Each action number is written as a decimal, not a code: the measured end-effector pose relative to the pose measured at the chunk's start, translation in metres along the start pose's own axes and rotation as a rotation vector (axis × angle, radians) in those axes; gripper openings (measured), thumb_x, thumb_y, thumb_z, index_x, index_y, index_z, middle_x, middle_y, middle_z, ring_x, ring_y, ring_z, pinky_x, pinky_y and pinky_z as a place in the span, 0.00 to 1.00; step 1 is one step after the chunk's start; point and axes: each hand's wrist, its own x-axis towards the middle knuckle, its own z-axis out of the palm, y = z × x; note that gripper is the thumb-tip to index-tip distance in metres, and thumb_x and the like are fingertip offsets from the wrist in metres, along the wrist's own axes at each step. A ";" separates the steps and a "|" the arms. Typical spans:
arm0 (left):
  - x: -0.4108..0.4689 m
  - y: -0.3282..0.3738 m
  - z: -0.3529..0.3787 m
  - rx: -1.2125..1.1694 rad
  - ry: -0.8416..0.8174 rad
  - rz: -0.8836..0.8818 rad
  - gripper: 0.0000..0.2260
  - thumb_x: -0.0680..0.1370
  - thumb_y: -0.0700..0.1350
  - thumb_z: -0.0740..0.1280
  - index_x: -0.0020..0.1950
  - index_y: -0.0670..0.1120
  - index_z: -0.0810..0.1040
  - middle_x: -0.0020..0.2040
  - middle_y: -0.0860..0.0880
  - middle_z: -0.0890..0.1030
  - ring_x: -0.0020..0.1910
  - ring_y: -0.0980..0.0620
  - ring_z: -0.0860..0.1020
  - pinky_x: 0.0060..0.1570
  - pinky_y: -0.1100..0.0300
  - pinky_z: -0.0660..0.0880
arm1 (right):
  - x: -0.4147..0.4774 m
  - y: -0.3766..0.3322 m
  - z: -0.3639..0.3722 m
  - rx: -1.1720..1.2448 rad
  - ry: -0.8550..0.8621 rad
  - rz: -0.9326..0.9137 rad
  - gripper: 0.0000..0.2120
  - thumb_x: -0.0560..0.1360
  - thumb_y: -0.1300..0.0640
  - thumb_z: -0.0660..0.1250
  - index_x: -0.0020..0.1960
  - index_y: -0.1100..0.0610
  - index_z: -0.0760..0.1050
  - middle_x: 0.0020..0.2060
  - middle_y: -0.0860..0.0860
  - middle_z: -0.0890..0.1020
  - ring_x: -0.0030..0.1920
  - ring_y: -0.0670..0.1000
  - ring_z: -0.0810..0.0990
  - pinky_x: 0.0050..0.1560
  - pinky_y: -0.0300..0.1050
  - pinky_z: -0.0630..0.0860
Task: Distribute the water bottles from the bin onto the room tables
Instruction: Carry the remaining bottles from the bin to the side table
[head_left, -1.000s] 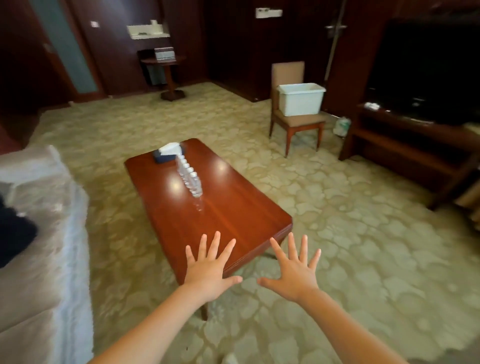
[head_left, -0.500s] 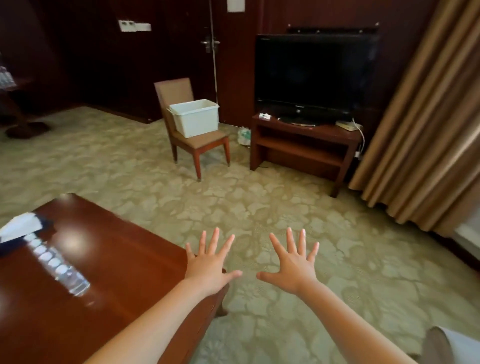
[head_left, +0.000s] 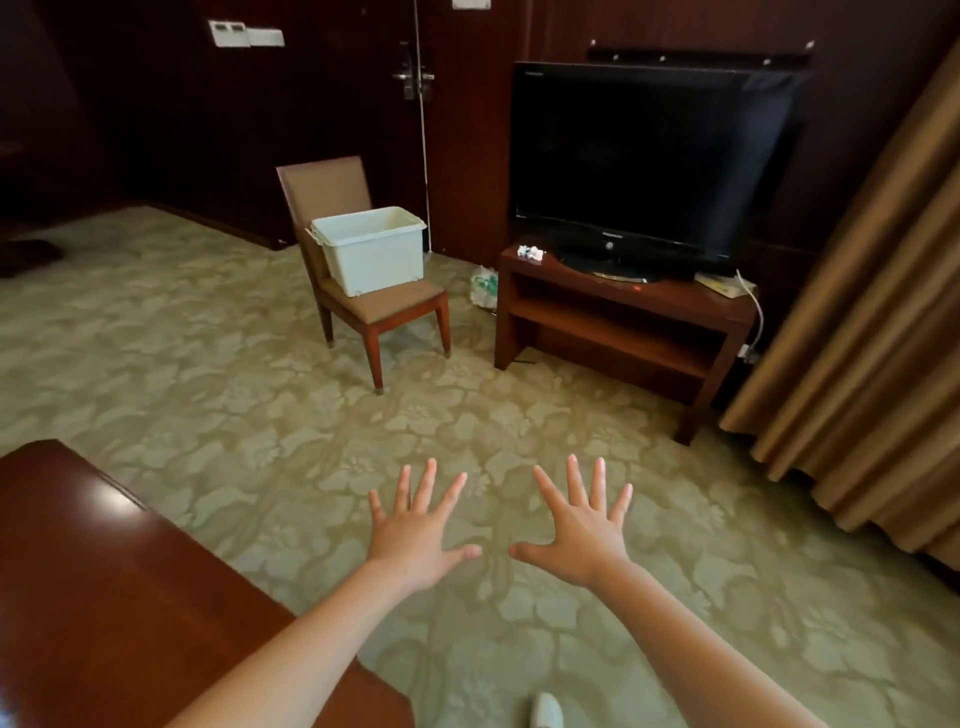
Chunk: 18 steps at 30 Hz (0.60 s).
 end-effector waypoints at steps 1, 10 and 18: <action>0.023 0.002 -0.008 -0.012 -0.002 -0.018 0.41 0.74 0.74 0.54 0.76 0.64 0.33 0.78 0.50 0.29 0.77 0.42 0.31 0.72 0.32 0.38 | 0.026 0.005 -0.009 -0.005 0.000 -0.017 0.51 0.67 0.23 0.60 0.79 0.39 0.36 0.79 0.53 0.33 0.74 0.63 0.23 0.69 0.72 0.27; 0.186 0.007 -0.071 -0.114 0.002 -0.127 0.41 0.73 0.73 0.55 0.76 0.64 0.33 0.77 0.50 0.28 0.76 0.42 0.30 0.72 0.32 0.36 | 0.231 0.025 -0.072 -0.096 -0.024 -0.200 0.52 0.68 0.23 0.60 0.80 0.40 0.36 0.79 0.54 0.34 0.74 0.63 0.23 0.68 0.73 0.27; 0.330 -0.052 -0.108 -0.159 -0.006 -0.237 0.41 0.74 0.73 0.56 0.76 0.65 0.33 0.76 0.51 0.27 0.75 0.42 0.28 0.71 0.32 0.33 | 0.401 -0.008 -0.098 -0.110 -0.052 -0.289 0.52 0.67 0.23 0.60 0.79 0.39 0.36 0.79 0.54 0.33 0.73 0.63 0.22 0.69 0.73 0.27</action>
